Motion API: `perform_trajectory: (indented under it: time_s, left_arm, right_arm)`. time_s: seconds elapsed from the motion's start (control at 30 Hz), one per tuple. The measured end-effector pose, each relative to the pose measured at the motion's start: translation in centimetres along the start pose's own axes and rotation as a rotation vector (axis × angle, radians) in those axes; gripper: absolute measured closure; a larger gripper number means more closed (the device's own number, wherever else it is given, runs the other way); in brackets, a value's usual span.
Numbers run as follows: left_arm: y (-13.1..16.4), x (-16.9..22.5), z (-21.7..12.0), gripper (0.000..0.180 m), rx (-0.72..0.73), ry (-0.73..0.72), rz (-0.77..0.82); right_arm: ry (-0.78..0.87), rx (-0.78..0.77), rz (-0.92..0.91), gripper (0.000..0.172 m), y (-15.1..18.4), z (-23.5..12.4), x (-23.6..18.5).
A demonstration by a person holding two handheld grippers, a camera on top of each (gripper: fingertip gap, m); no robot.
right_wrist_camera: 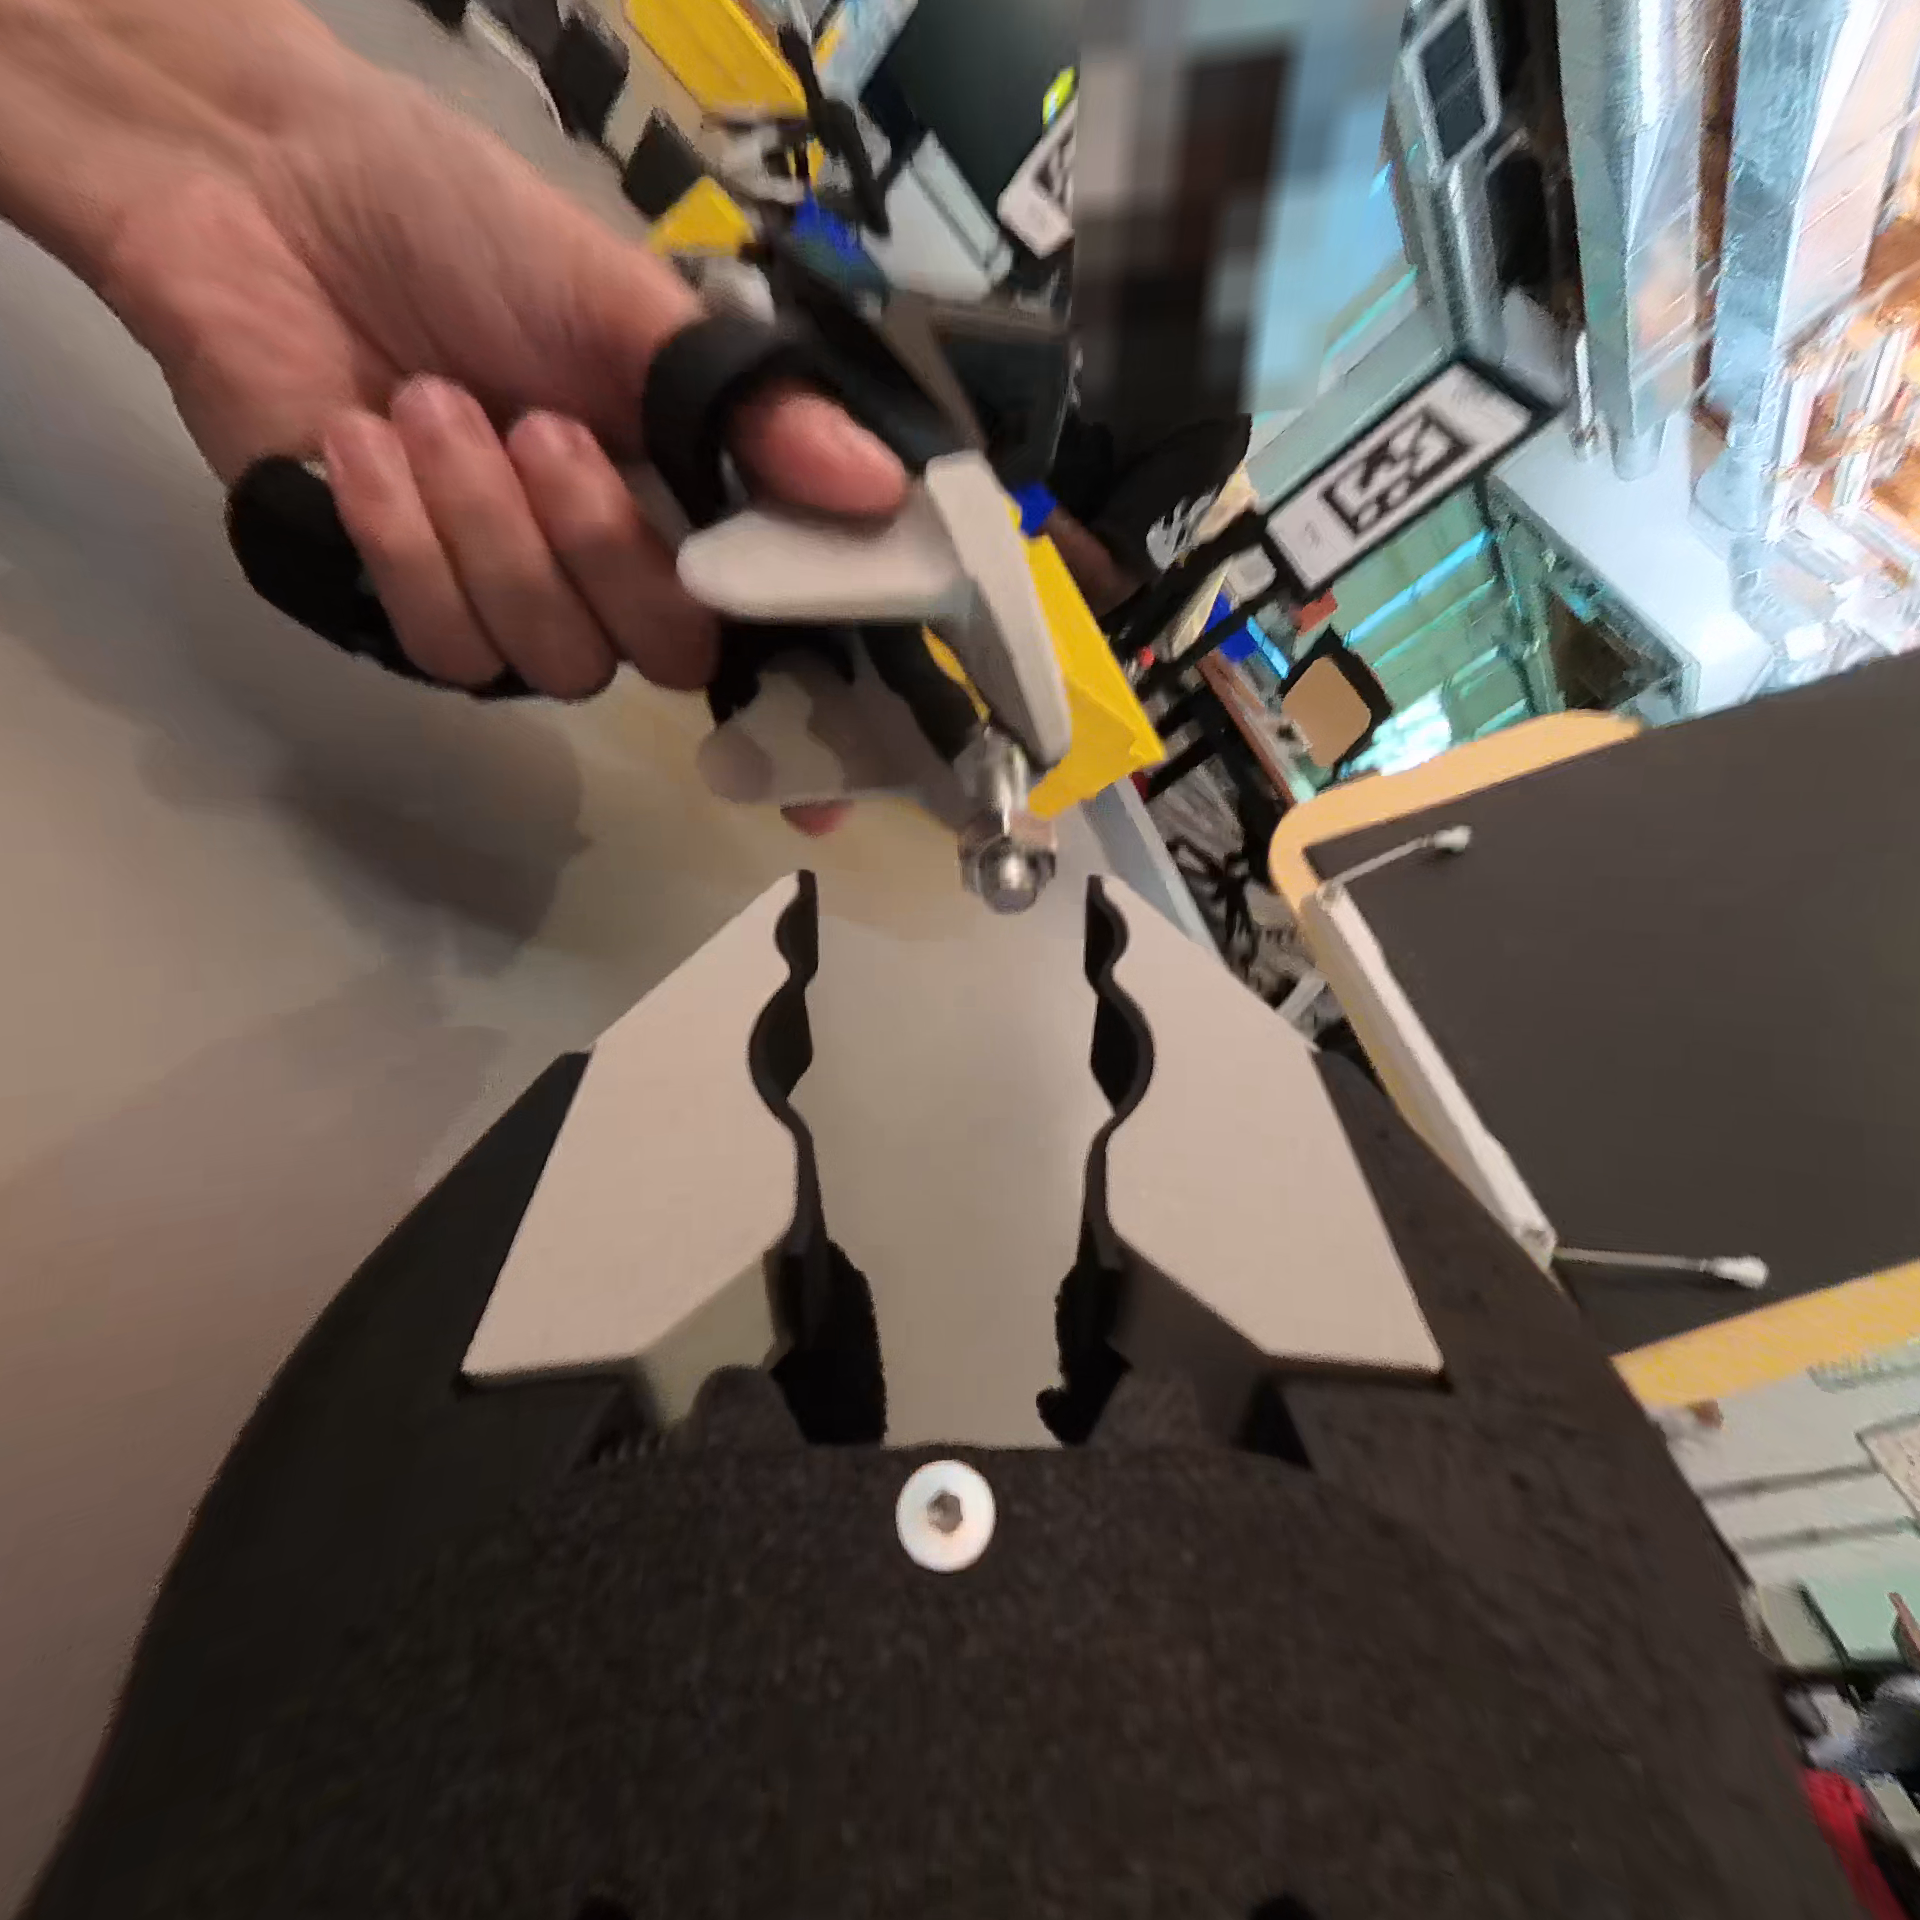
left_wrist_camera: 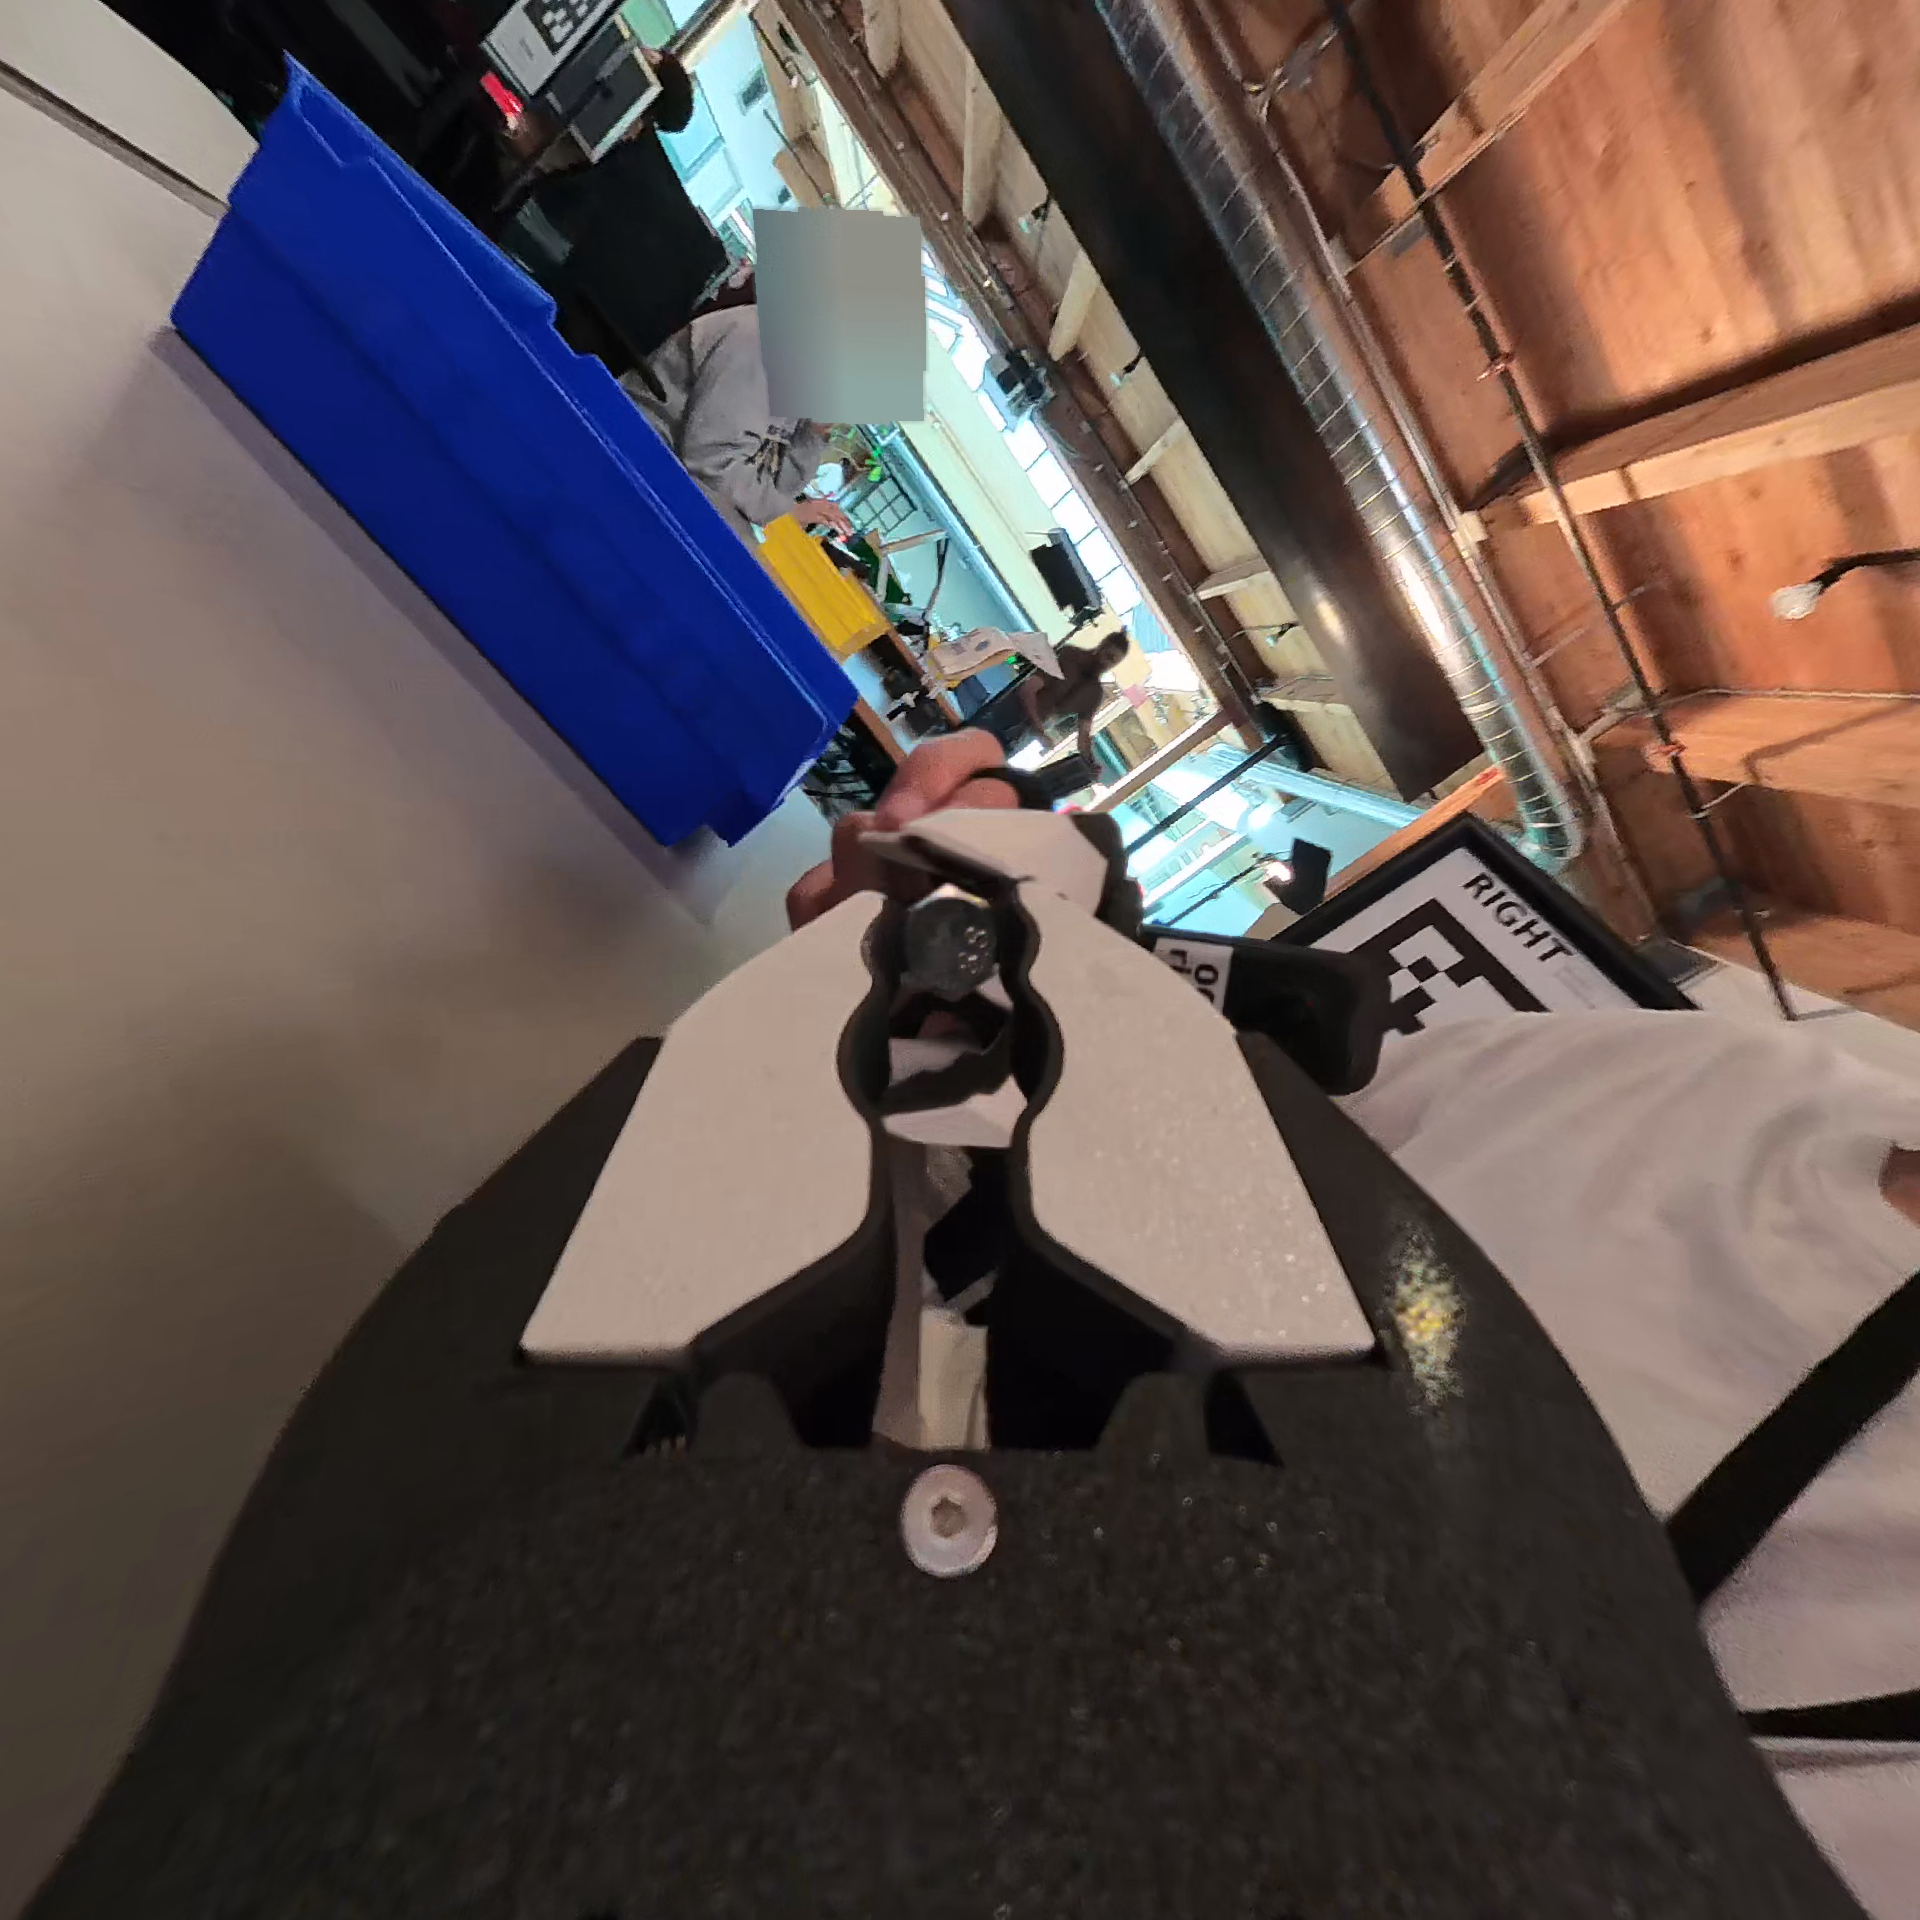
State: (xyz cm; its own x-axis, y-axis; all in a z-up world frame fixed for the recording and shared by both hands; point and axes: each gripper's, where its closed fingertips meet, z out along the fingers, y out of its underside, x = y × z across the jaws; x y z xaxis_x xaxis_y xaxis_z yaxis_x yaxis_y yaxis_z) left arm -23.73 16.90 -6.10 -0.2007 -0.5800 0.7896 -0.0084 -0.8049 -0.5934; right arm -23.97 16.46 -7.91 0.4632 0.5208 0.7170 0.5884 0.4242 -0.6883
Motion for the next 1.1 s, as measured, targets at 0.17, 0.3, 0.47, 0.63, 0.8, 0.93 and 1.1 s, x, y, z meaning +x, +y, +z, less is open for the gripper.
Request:
perform_trajectory:
  time_s: [0.17, 0.3, 0.47, 0.63, 0.8, 0.93, 1.1]
  left_arm:
    - [0.2, 0.0, 0.1, 0.163, 0.004, 0.014, -0.039]
    - [0.3, 0.5, 0.4, 0.163, -0.002, 0.039, -0.020]
    - [0.6, 0.4, 0.5, 0.163, -0.009, 0.029, -0.012]
    - [0.5, 0.5, 0.2, 0.163, 0.011, 0.058, -0.073]
    - [0.1, 1.4, 0.5, 0.163, 0.026, 0.107, -0.082]
    - [0.7, 0.7, 0.6, 0.163, -0.011, 0.048, -0.023]
    - [0.6, 0.4, 0.5, 0.163, 0.002, 0.051, -0.049]
  right_arm:
    - [-0.023, 0.050, -0.056, 0.122, -1.3, -0.9, -0.9]
    - [-0.076, -0.029, 0.004, 0.119, 1.6, -0.2, -1.2]
    - [-0.038, 0.007, 0.084, 0.120, 1.5, -0.7, 0.1]
    - [-0.015, 0.077, -0.021, 0.121, -1.3, -1.3, -1.0]
    - [-0.057, -0.016, 0.059, 0.125, 1.7, -0.2, -0.7]
    - [-0.013, 0.013, 0.072, 0.123, 1.4, -0.5, 0.7]
    - [-0.005, 0.092, -0.032, 0.125, -1.6, -1.2, -0.5]
